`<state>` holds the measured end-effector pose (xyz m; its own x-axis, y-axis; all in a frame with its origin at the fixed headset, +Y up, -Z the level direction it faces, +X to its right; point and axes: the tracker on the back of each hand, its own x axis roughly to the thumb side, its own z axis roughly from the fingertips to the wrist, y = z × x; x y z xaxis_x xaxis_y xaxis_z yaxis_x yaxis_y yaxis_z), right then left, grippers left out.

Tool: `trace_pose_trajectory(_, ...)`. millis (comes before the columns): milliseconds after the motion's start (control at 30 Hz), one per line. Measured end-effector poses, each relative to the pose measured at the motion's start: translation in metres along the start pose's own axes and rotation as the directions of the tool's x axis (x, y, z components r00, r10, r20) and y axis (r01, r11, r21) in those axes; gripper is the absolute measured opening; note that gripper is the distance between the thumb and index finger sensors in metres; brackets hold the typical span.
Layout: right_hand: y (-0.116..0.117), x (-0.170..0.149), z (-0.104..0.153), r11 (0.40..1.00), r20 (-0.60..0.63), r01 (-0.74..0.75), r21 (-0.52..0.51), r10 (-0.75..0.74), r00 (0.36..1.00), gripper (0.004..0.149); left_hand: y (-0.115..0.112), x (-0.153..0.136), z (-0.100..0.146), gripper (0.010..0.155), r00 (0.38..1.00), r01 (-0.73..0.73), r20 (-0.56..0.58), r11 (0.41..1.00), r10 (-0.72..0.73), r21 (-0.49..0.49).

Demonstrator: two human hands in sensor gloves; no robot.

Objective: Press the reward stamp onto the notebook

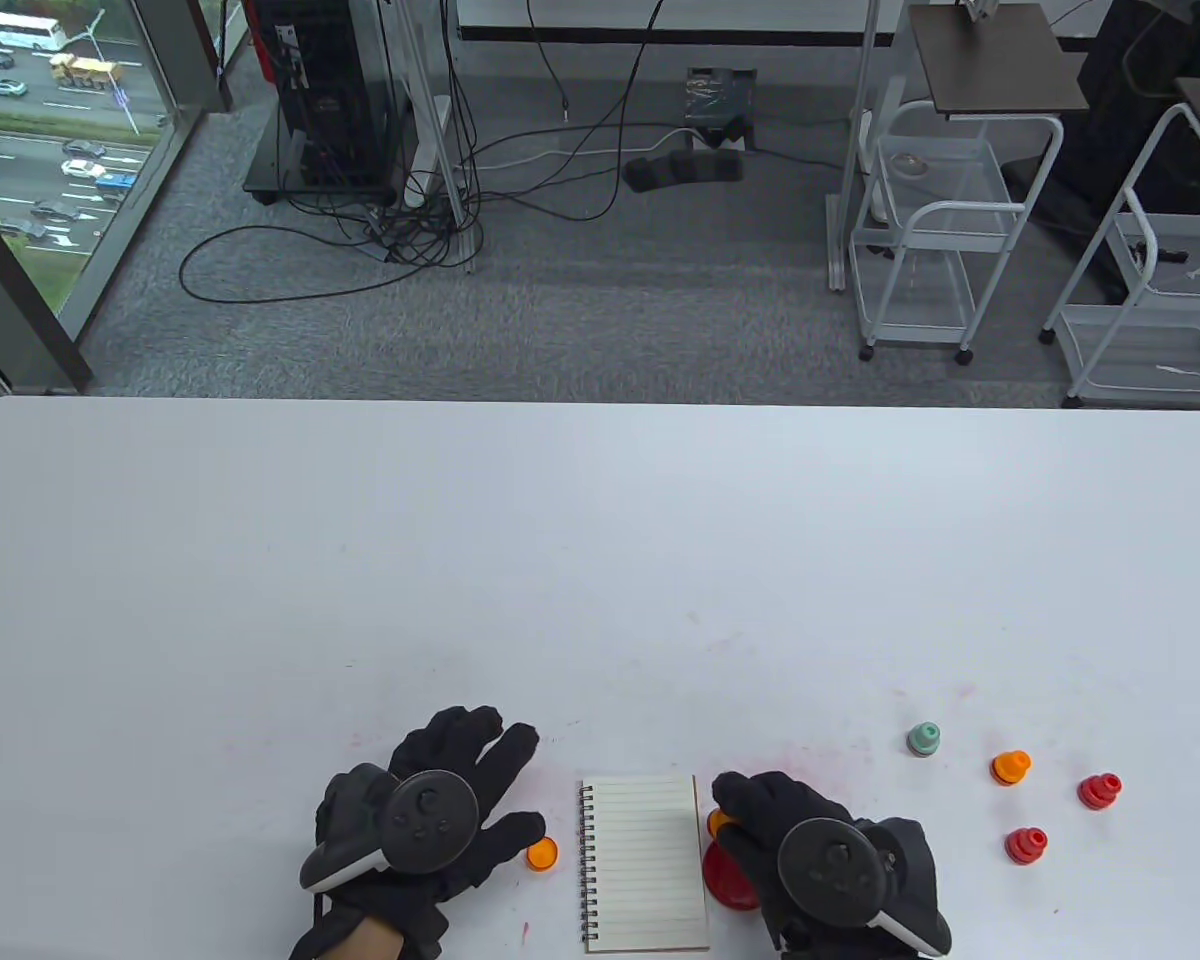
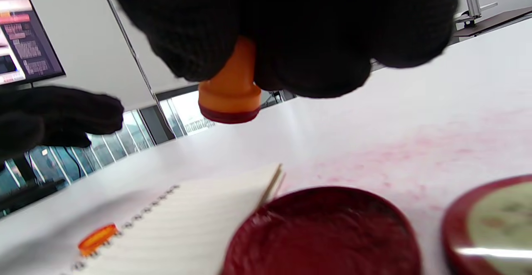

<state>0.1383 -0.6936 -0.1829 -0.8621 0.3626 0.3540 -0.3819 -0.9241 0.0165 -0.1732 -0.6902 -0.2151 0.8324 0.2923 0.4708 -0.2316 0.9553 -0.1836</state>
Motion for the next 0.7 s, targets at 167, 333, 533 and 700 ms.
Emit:
trace_pose_trajectory(167, 0.017, 0.01, -0.003, 0.959, 0.054, -0.237, 0.153, 0.232, 0.971, 0.043, 0.002, 0.003, 0.001, 0.085, 0.999, 0.048, 0.003, 0.999, -0.048, 0.004)
trace_pose_trajectory(333, 0.034, 0.016, -0.007, 0.893, 0.1, -0.358, 0.275, 0.343, 0.934, 0.04, 0.003, 0.004, 0.002, 0.084, 0.999, 0.045, 0.003, 0.999, -0.045, 0.013)
trace_pose_trajectory(533, 0.038, 0.024, -0.009, 0.858, 0.093, -0.411, 0.307, 0.403, 0.911, 0.04, 0.003, 0.003, 0.002, 0.082, 0.999, 0.049, -0.006, 0.998, -0.049, 0.03)
trace_pose_trajectory(700, 0.04, 0.026, -0.01, 0.844, 0.093, -0.428, 0.324, 0.422, 0.902, 0.04, 0.002, 0.003, 0.002, 0.082, 0.999, 0.043, -0.003, 0.999, -0.043, 0.025)
